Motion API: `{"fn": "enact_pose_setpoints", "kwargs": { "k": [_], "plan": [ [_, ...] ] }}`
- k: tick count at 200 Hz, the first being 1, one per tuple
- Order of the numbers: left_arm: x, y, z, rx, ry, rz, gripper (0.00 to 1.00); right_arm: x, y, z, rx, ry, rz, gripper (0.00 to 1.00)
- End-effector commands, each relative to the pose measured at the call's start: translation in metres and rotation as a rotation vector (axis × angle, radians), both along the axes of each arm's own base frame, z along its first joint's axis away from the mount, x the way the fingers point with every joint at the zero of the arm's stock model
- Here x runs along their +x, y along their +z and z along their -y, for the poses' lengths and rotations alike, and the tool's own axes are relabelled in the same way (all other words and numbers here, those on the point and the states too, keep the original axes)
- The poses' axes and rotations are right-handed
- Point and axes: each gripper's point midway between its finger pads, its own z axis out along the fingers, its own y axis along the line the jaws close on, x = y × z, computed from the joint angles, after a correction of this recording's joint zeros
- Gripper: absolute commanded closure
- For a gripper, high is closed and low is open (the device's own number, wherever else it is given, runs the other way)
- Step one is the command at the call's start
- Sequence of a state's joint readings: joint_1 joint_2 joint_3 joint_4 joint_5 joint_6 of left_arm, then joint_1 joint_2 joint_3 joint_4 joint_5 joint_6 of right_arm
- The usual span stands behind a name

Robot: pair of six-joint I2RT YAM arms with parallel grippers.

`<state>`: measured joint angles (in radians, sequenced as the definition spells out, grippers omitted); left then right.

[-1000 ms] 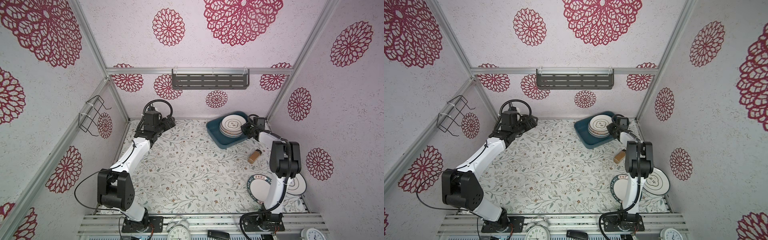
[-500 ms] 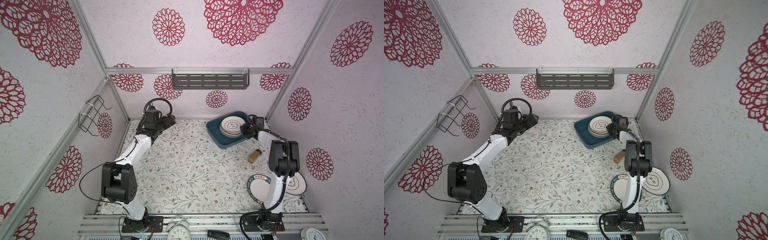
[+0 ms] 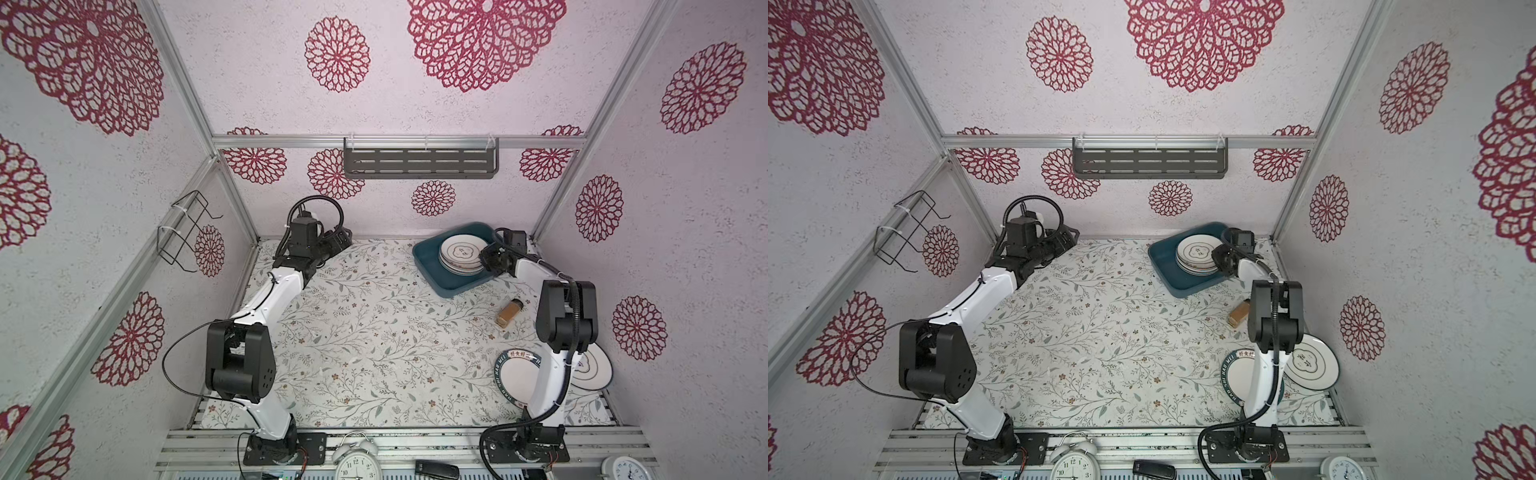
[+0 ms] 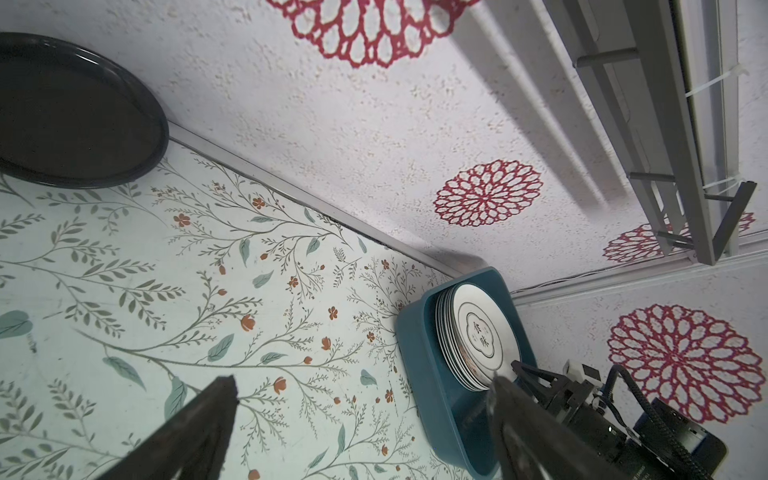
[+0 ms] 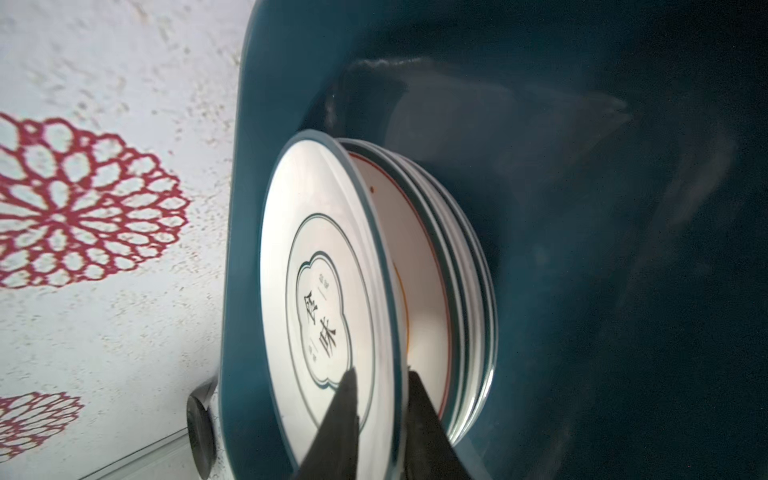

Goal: Place the plates into the plastic bin on the countertop
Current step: 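Lower the white plate onto the stack in the bin with the right gripper, then open the right gripper and raise it out of the bin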

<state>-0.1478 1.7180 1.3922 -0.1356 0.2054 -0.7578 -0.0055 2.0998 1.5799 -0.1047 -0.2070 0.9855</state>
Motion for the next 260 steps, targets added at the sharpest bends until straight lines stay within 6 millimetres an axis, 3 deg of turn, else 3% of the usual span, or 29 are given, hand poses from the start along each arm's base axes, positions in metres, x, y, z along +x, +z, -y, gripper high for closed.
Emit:
{"fn": "enact_pose_setpoints", "kwargs": {
  "k": [1, 50, 89, 109, 141, 173, 181, 236, 246, 249, 260],
  "plan": [
    [0.007, 0.005, 0.0, -0.019, -0.01, 0.03, 0.03, 0.004, 0.021, -0.005, -0.012, 0.031, 0.031, 0.69],
    [0.007, -0.003, -0.002, -0.025, -0.007, 0.004, 0.03, 0.001, 0.029, -0.006, -0.022, 0.047, 0.03, 0.4],
    [0.009, -0.005, -0.009, -0.019, 0.006, 0.002, 0.03, 0.0, 0.048, -0.004, -0.044, 0.047, 0.059, 0.29],
    [0.012, -0.006, -0.015, -0.022, 0.018, 0.001, 0.03, -0.001, 0.061, -0.006, -0.055, 0.068, 0.088, 0.29],
    [0.018, -0.021, -0.044, -0.025, 0.122, -0.075, 0.03, -0.007, 0.082, -0.011, -0.083, 0.095, 0.131, 0.22],
    [0.027, -0.036, -0.068, -0.116, 0.169, -0.134, 0.03, -0.006, 0.103, -0.032, -0.056, 0.182, 0.221, 0.13],
    [0.029, -0.039, -0.073, -0.127, 0.177, -0.139, 0.03, -0.005, 0.105, -0.038, -0.04, 0.198, 0.24, 0.01],
    [0.051, -0.063, -0.114, -0.276, 0.257, -0.187, 0.03, -0.006, 0.134, -0.081, -0.035, 0.296, 0.345, 0.01],
    [0.053, -0.058, -0.12, -0.28, 0.269, -0.18, 0.03, -0.007, 0.136, -0.085, -0.05, 0.3, 0.35, 0.01],
    [0.055, -0.076, -0.121, -0.278, 0.276, -0.212, 0.03, -0.007, 0.135, -0.085, -0.059, 0.294, 0.346, 0.01],
    [0.057, -0.082, -0.124, -0.272, 0.279, -0.225, 0.03, -0.008, 0.135, -0.082, -0.08, 0.275, 0.334, 0.01]
  ]
}}
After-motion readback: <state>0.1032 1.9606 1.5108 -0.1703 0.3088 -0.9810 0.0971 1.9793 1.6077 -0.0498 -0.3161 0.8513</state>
